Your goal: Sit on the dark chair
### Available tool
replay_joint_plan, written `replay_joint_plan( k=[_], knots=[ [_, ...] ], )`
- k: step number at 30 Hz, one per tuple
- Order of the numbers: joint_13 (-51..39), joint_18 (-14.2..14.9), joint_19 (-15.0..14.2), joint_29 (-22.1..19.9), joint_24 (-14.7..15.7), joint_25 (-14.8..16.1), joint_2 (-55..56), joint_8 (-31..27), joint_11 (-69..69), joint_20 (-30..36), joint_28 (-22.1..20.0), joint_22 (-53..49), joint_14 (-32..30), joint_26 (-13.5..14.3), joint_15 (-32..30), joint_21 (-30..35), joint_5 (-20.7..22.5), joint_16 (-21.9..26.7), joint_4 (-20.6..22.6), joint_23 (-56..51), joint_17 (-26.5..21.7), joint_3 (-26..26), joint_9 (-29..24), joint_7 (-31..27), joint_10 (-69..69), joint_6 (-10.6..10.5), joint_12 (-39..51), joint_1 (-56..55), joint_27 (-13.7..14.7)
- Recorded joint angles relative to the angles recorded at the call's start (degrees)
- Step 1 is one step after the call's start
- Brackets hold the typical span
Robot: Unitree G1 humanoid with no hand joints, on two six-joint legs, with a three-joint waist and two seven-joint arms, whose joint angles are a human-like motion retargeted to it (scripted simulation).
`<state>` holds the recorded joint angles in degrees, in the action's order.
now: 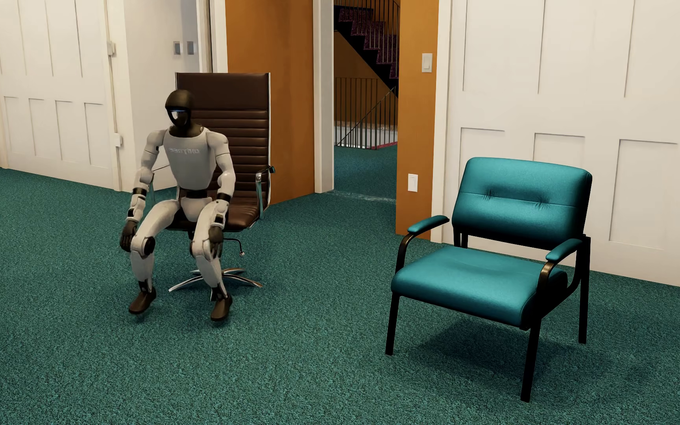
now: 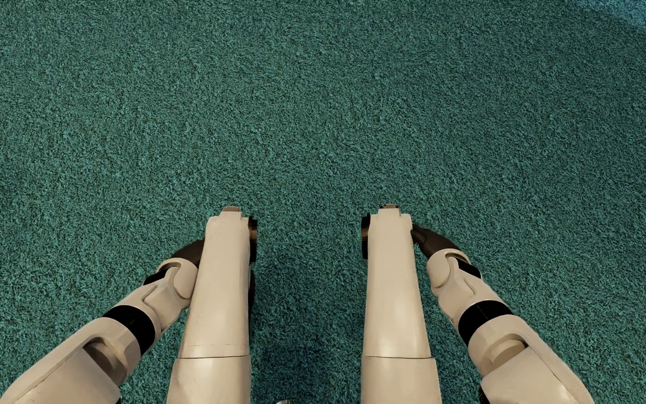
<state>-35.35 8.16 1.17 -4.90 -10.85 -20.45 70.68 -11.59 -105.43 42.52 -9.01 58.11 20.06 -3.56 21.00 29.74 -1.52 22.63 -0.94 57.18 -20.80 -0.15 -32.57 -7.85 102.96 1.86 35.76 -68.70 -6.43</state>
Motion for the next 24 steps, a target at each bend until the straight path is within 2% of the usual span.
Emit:
replay_joint_plan(
  k=[1, 5, 6, 10, 13, 18, 24],
  knots=[
    [0.2, -1.0, 0.1, -0.3, 0.7, 0.5, -0.3, 0.2, -0.3, 0.0, -0.4, 0.6, 0.0, -0.2, -0.1, -0.4, 0.0, -0.3, 0.3, 0.8, 0.5, 0.0, 0.2, 0.1, 0.2, 0.0, -0.3, 0.5, -0.2],
    [1.0, -1.3, -0.2, -2.9, 3.3, 2.2, -1.6, 0.4, -1.6, -1.2, -3.0, 3.3, -0.1, 0.3, -0.3, -0.9, -0.1, -1.0, -0.1, 4.2, 0.8, -0.2, 0.7, 0.1, 1.9, -0.4, -1.5, 1.8, 0.2],
    [1.0, -0.9, -0.2, -3.8, 5.0, 3.2, -1.8, 0.5, -1.9, -1.7, -3.2, 4.7, -0.1, 0.2, -0.4, -1.5, 0.1, -1.1, -0.2, 5.2, 0.8, -0.1, 0.8, 0.0, 2.4, -0.3, -1.1, 1.9, 0.2],
    [1.1, -1.3, 0.0, -5.1, 7.4, 6.0, -2.4, 0.5, -2.6, -2.2, -3.0, 7.6, -0.6, -0.2, -0.6, -2.0, 0.2, -0.9, -0.1, 9.4, 0.6, -0.3, 1.0, 0.0, 3.0, -0.1, -1.4, 2.6, -0.1],
    [1.8, -1.6, 0.3, -3.4, 8.0, 6.3, -3.1, 0.7, -2.8, -3.2, -2.3, 8.9, -0.8, -0.8, -0.8, -1.6, 0.2, -1.1, 0.2, 12.6, 0.9, -0.3, 1.4, 0.0, 3.1, 0.0, -2.7, 3.3, -1.8],
    [2.3, -2.0, 0.5, -1.3, 8.4, 7.3, -3.3, 0.6, -3.1, -4.0, -0.3, 11.6, -0.9, -1.9, -0.8, -2.0, 0.4, -1.2, 0.5, 15.8, 1.4, -0.2, 1.7, 0.1, 3.3, -0.2, -3.4, 3.6, -2.9],
    [1.9, -1.9, 0.6, -1.9, 8.7, 7.0, -3.3, 0.6, -2.9, -3.8, -0.7, 12.3, -0.9, -1.9, -0.8, -1.6, 0.6, -0.6, 0.4, 15.9, 1.0, -0.2, 1.3, 0.1, 3.2, 0.0, -2.8, 3.6, -2.7]
  ],
)
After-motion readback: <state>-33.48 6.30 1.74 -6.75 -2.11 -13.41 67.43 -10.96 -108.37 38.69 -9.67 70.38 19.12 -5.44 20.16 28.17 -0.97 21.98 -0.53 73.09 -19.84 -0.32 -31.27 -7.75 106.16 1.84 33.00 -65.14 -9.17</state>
